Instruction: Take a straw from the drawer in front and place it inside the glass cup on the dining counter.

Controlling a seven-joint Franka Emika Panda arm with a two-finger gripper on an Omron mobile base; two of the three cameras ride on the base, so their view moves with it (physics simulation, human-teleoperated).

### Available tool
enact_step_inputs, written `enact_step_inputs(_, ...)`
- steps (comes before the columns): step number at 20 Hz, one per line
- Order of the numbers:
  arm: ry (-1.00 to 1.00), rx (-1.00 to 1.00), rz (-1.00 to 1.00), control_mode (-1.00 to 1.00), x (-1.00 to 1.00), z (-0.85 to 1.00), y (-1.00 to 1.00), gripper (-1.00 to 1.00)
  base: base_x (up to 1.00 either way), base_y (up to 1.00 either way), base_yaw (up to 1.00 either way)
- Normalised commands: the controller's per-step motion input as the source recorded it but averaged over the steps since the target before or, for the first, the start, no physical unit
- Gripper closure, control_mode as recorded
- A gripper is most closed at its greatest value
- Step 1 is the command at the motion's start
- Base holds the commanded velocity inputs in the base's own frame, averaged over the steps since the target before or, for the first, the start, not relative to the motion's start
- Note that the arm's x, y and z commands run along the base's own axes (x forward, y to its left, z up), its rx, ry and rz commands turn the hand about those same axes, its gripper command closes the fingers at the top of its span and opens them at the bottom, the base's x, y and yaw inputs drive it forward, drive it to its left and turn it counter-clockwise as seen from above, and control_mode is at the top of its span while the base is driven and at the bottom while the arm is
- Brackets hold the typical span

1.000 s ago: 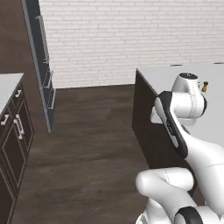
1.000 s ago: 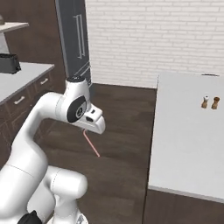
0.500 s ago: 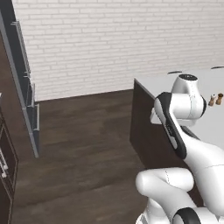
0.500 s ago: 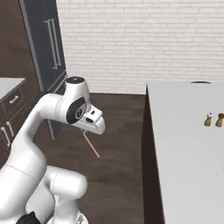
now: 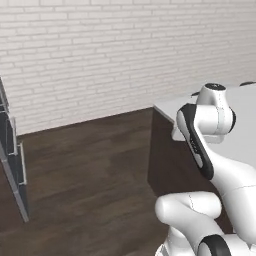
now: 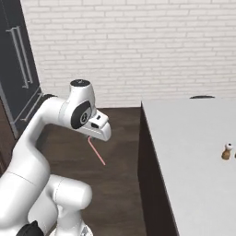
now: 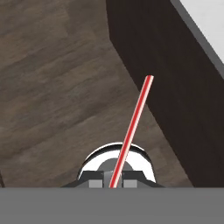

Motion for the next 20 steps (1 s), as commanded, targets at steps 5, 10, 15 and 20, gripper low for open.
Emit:
enact_step_inputs(5,0.00,0.00,0.00,1.00,0.00,0.00,0.00,1.00,1.00,0.58,-0.29)
enact_step_inputs(10,0.00,0.00,0.00,1.00,0.00,0.00,0.00,1.00,1.00,0.67,-0.30)
enact_step_inputs(15,0.00,0.00,0.00,1.00,0.00,0.00,0.00,1.00,1.00,0.81,-0.32)
enact_step_inputs(20,0.00,0.00,0.00,1.00,0.00,0.00,0.00,1.00,1.00,0.82,-0.34)
